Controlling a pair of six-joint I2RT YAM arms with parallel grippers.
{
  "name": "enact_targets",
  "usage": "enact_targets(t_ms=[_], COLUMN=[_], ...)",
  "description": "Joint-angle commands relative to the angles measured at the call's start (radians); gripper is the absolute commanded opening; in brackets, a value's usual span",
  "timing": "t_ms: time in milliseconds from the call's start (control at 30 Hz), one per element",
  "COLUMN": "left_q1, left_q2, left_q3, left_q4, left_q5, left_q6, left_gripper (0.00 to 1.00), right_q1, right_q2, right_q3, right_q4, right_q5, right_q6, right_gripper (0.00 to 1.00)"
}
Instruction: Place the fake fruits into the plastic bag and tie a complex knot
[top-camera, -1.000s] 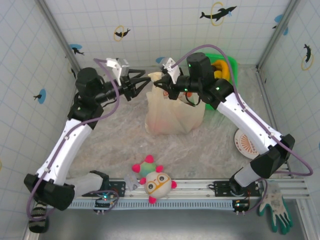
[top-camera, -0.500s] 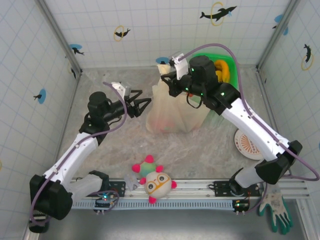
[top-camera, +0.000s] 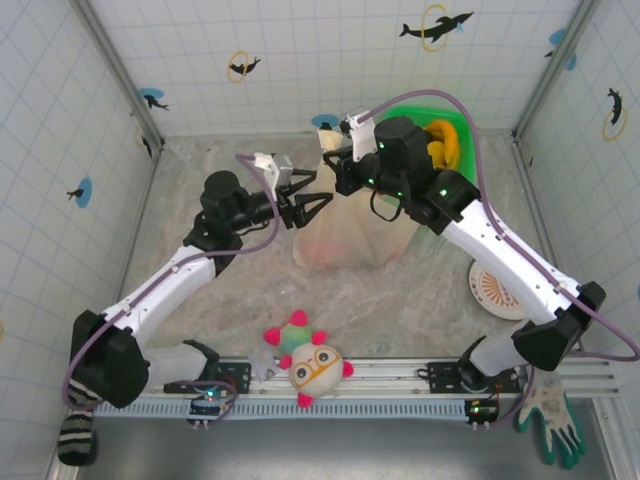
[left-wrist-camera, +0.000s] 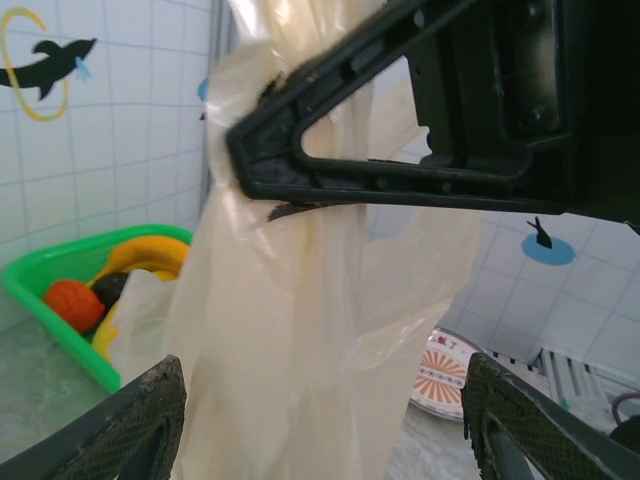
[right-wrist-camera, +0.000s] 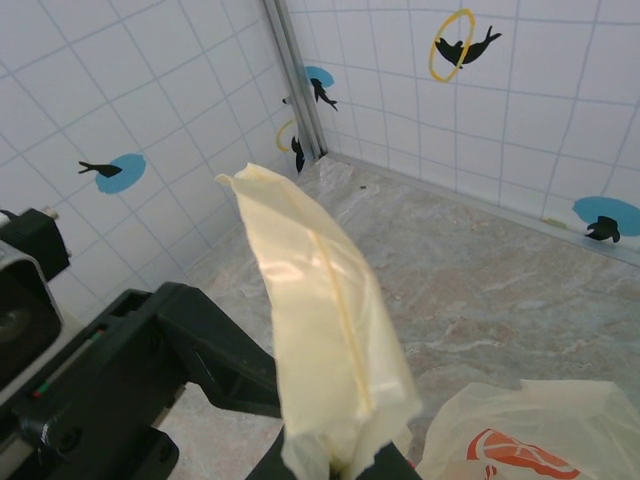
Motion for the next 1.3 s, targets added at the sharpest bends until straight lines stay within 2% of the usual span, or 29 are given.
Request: enact_targets(t_ms=[0,467,733,933,1067,1133,1267], left_q1=[-0.009,-0.026,-0.027,-0.027,-0.027,-0.026,-0.026], left_q2=[0.035,0.146,0.152,0.140,0.136,0.135,0.141], left_q3=[0.049,0.097,0.084,0.067,0.074,0.074,0.073], left_q4=[0.077,0.175,0.163,0.144,0.126,0.122,0.106], left_q5=[0.039,0.090,0.089,0.077,0.061,0.045,0.036], left_q6=[0.016,-0.034,-0.029,-0.010,-0.011,-0.011,-0.003], left_gripper=[0.70,0.43,0.13,0.01,0.00,0.00,0.00], right_q1=[0.002,0.001,-0.019,-0.053,-0.091,-0.114,-0.147], right_q2=[-0.035,-0.048,-0.062,-0.080,-0.094,-0.100,-0.117], right_q3=[-0.013,-0.032,-0.060,-0.073,-0.084,-0.081,-0.054], right_q4=[0.066,0.093,0.122,0.159,0.207,0.210,0.167], right_q5=[-0.015,-0.039,-0.018,-0.063,-0.135,-0.202,-0.224], right_q6=[0.014,0.026,0.057,0.080,0.111,0.111,0.101], right_gripper=[0.00,0.00,0.00,0.00,0.00,0.09,0.24])
